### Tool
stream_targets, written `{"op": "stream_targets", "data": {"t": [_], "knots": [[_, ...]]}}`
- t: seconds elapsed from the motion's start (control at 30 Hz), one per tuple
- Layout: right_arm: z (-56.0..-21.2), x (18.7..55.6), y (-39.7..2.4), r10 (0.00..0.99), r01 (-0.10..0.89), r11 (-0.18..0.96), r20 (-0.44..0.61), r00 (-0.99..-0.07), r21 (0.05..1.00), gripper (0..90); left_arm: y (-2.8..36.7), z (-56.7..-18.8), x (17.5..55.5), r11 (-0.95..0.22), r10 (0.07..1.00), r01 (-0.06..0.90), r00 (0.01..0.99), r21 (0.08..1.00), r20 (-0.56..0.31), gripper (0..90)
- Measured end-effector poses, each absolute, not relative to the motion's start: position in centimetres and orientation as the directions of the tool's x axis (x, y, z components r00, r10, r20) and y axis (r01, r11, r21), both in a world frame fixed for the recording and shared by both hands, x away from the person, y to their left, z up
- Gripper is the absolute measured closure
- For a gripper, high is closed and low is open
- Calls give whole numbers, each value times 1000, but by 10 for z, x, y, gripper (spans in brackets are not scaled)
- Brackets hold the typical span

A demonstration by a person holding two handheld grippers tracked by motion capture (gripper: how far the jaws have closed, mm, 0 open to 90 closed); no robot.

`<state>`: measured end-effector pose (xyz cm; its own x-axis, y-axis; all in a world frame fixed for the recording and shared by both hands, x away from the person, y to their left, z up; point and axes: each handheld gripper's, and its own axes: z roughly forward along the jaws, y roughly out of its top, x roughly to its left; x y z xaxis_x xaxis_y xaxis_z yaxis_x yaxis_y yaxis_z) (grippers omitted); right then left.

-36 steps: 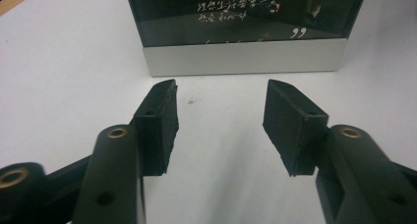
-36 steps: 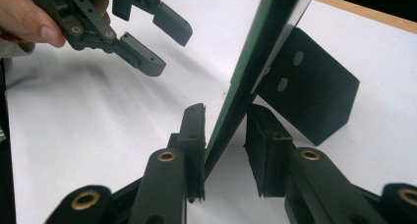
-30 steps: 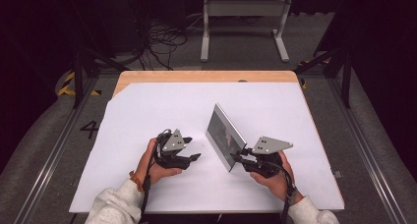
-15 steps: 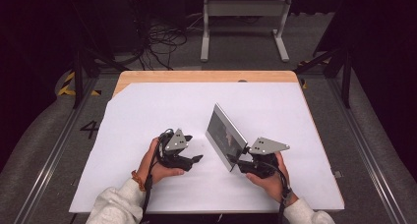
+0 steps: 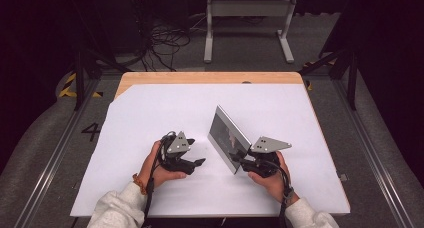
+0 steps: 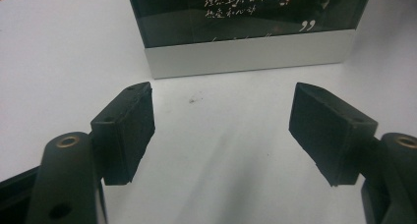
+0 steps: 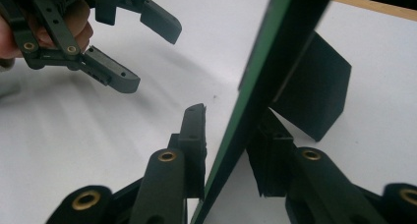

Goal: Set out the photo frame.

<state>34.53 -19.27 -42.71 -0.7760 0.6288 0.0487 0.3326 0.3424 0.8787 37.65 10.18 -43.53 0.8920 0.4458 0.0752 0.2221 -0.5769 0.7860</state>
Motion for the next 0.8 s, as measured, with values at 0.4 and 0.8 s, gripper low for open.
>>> {"op": "stream_targets", "data": {"t": [0.4,0.8], "knots": [[-426,361,-201,572,348,355,93,-815,868,754,96,-441,389,-583,448,239,892,777,62,264],[-424,368,-205,553,337,380,81,-829,862,818,91,-443,405,-566,462,265,886,780,34,262]]}}
